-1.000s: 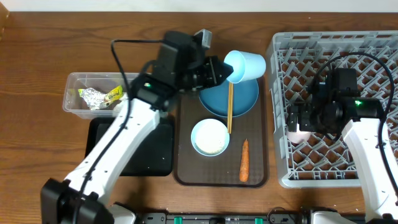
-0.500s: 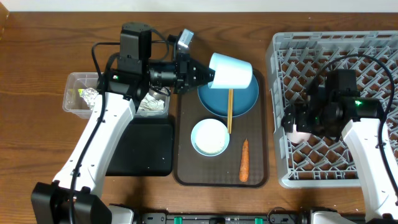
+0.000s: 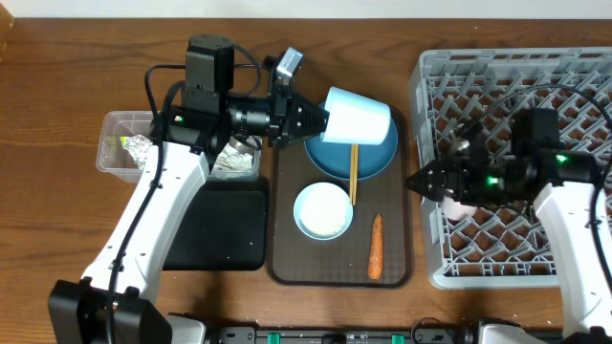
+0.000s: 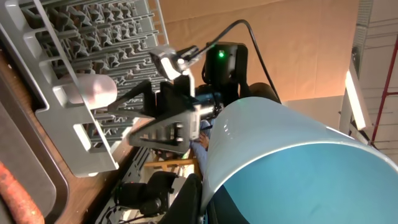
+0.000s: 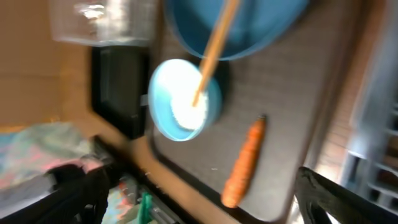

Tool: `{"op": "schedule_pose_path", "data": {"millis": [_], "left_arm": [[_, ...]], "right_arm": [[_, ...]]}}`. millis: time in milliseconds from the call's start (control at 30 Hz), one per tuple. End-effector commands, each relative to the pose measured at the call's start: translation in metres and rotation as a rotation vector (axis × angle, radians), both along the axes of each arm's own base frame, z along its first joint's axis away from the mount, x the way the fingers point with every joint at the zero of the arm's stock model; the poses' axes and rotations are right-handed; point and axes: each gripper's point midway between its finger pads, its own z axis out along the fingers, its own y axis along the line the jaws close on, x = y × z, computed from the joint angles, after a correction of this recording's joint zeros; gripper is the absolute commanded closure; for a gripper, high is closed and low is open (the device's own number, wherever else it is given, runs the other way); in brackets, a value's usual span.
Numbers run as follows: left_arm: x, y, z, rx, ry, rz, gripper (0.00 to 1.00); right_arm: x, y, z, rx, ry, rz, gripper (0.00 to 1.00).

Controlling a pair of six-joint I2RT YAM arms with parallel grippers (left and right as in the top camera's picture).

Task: Sort waste into correct bins and load items into the dishwasher rack
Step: 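Lift the light-blue cup and tilt it toward the right gripper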

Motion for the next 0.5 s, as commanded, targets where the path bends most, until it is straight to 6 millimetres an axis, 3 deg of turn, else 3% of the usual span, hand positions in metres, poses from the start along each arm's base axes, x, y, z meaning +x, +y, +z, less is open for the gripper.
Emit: {"op": "schedule_pose_path", "data": {"millis": [0,167,333,467], "left_arm": [[-0.007,0.0,0.007,-0.029,-0.027,-0.038,0.94],[-0.011,0.0,0.009,-0.042,-0.023,-0.057,0.94],[-0.016,-0.006,0.009,-0.042,-0.023,-0.078,0.94],[-0.027,-0.019,0.009,-0.042,-0.022,-0.124,0.94]], "right_arm": [[-0.001,0.016,0.051,0.29,-0.205,0.113,0.05],[0.001,0.005,0.088,0.483,-0.333,0.086,0.05],[0.0,0.008,0.096,0.512,-0.395,0.119,0.01],[-0.006,0.017,0.113,0.594,-0.49,0.179,0.01]]}}
